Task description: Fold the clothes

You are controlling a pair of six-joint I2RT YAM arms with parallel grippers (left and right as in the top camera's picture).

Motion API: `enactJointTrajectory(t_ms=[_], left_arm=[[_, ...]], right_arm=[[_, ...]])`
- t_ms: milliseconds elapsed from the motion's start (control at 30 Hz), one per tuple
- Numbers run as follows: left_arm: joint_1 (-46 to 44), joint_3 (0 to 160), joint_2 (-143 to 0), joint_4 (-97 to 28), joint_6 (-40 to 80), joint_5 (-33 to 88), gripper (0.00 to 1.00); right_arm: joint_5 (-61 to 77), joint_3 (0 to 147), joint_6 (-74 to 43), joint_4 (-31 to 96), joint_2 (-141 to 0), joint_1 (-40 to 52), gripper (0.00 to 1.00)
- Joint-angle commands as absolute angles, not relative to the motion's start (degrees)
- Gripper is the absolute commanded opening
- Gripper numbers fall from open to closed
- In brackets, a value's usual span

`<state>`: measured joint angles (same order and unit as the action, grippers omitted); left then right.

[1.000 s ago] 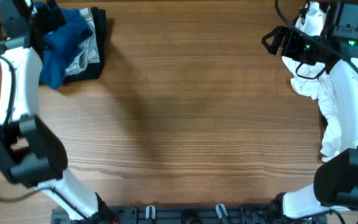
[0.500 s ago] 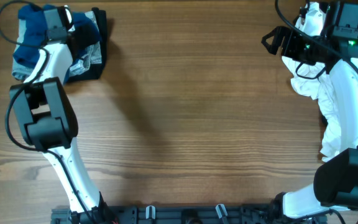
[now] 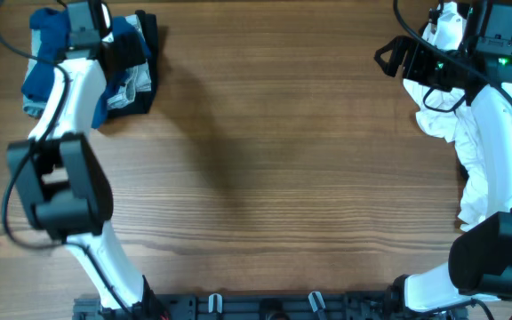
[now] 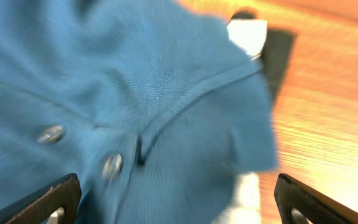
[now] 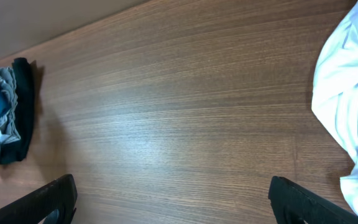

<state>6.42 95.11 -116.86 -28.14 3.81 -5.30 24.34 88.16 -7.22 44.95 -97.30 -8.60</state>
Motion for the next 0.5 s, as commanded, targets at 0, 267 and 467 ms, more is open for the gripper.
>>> enactJointTrajectory(t_ms=[0,267,467], left_arm=[[8.0,94.8,-108.4,-31.9,4.8,-5.9,1.0],[9.3,94.8,-106.7,-42.3,4.8,-5.9,1.0],[9.2,94.8,-106.7,-44.8,5.0,-5.5,1.0]], right_arm=[[25.0,87.6,-6.1,44.6,-98.1,-8.2,1.0],[31.4,92.6,1.4,47.4,-94.9,-8.2,1.0],[28.4,96.7,4.7,52.1,-87.2,-8.2,1.0]])
